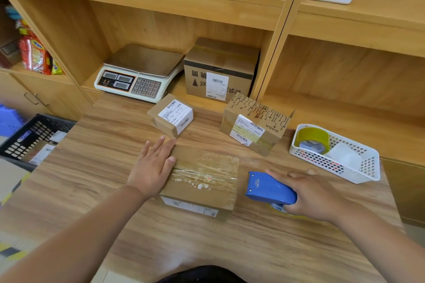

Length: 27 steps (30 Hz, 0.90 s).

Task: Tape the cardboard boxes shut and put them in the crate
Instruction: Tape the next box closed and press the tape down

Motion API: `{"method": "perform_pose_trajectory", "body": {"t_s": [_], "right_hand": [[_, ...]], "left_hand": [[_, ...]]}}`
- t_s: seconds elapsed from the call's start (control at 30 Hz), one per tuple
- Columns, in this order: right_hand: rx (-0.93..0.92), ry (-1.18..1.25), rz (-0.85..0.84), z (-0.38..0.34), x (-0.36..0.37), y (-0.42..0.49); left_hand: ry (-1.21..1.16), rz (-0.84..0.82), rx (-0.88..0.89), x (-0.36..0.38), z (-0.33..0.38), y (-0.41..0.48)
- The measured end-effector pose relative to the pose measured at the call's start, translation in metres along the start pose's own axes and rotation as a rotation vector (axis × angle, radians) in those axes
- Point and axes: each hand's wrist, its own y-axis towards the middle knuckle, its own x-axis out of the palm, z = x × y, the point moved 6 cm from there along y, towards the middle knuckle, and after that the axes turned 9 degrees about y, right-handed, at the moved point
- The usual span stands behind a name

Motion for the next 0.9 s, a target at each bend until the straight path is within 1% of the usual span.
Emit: {"method": "perform_pose_trajectory", "body": {"t_s": [0.07,0.2,0.27,0.33,0.4,0.5,0.63,0.7,0.77,0.9], "right_hand": [[-0.014,-0.005,0.003,-0.006,0.006,0.006],[-0.028,0.026,0.035,-0.006,0.015,0.011],[-0.028,0.036,0.053,-0.005,0.018,0.011],[-0.032,0.04,0.083,-0.004,0.02,0.01],[-0.039,0.049,0.111,-0.003,0.021,0.007],[-0.037,0.079,0.141,0.0,0.023,0.003],[-0.047,0.111,0.177,0.004,0.032,-0.003],[-0.04,0.119,0.19,0.005,0.035,-0.005],[-0.021,0.111,0.198,0.008,0.034,-0.009],[0.006,0.121,0.223,0.007,0.02,-0.022]], "left_hand": [[0.058,-0.031,0.018,-0.001,0.003,0.0],[0.307,-0.069,0.039,-0.01,0.024,0.004],[0.353,-0.116,0.179,-0.01,0.06,0.008],[0.305,-0.242,0.36,-0.001,0.105,0.009],[0.272,-0.369,0.464,0.011,0.141,0.012],[0.33,-0.452,0.496,0.021,0.165,0.02],[0.486,-0.539,0.529,0.023,0.168,0.021],[0.523,-0.523,0.554,0.022,0.169,0.02],[0.526,-0.469,0.588,0.018,0.172,0.02],[0.457,-0.372,0.648,0.006,0.173,0.021]]}}
